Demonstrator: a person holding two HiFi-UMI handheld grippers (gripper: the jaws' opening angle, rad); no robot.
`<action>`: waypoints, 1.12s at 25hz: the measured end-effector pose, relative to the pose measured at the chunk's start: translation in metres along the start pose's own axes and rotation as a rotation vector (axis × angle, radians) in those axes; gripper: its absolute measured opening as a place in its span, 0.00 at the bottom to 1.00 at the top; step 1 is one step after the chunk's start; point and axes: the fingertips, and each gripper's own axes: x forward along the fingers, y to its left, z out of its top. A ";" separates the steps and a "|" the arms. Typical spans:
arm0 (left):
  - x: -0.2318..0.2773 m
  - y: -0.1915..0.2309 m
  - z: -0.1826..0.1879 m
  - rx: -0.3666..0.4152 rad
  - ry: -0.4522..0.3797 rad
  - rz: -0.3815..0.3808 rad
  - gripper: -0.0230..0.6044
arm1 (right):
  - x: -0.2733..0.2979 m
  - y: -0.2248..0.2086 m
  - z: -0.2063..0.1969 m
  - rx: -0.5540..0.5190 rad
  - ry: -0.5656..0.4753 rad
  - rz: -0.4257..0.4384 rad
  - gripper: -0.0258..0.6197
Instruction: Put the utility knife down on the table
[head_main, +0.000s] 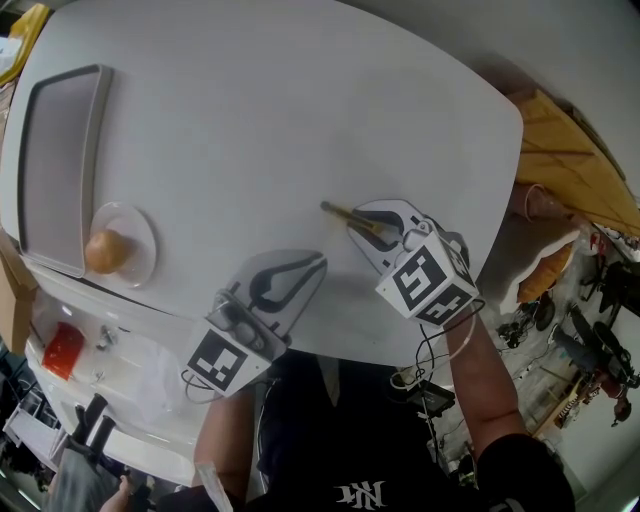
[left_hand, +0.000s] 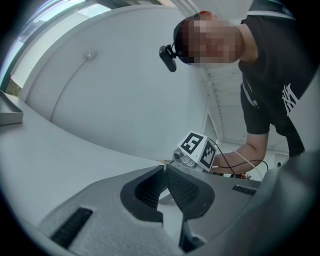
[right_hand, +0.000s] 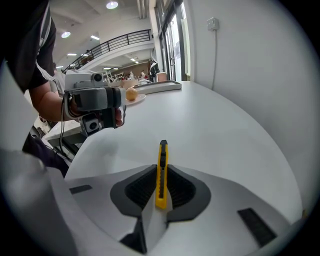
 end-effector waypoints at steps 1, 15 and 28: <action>0.000 0.000 0.000 0.001 -0.001 -0.002 0.07 | 0.000 0.000 0.000 -0.002 0.001 -0.001 0.12; 0.001 -0.002 -0.007 0.008 0.005 -0.006 0.07 | 0.005 0.001 0.002 -0.047 0.018 -0.032 0.12; 0.001 -0.003 -0.014 -0.022 0.008 -0.003 0.07 | 0.005 0.000 0.002 -0.034 -0.007 -0.038 0.13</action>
